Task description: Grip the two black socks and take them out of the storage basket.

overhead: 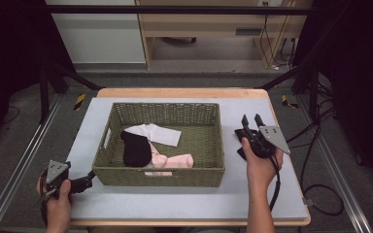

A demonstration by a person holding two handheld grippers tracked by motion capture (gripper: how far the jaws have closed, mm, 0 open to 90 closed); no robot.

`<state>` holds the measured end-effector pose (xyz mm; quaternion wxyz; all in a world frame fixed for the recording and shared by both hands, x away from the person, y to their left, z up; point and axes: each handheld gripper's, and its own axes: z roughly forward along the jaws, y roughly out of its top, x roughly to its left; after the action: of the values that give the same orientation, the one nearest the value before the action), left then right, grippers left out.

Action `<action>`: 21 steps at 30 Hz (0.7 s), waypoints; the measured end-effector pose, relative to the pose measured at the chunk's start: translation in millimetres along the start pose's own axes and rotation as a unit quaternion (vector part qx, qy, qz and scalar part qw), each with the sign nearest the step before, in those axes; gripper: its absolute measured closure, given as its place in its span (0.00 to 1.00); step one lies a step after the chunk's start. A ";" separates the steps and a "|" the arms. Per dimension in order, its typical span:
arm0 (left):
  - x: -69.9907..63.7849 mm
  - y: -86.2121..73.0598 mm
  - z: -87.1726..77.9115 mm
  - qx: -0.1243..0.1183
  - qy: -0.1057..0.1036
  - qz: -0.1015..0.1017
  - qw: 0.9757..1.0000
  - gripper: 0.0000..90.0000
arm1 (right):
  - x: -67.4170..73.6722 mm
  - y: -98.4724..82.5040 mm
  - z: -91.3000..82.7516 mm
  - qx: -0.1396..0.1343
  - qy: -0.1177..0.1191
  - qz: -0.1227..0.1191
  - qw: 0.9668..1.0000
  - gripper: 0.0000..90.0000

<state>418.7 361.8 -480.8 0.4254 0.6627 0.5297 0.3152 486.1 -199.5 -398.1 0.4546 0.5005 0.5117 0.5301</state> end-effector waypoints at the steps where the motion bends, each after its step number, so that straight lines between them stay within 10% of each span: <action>1: 0.0 0.0 0.0 0.000 0.000 0.000 1.000 0.00 | 8.0 4.9 1.6 -0.001 0.013 0.001 1.000 0.62; 9: 1.3 0.0 -0.2 -0.001 -0.003 -0.005 1.000 0.00 | 79.3 26.5 18.4 0.002 0.098 0.011 0.995 0.64; 21: 2.2 0.0 -0.2 0.000 -0.005 -0.007 1.000 0.00 | 180.8 0.9 51.1 0.082 0.190 -0.001 0.978 0.68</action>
<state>419.0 364.0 -480.8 0.4306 0.6600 0.5324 0.3091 521.5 -15.3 -386.6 0.3068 0.4256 0.6314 0.5710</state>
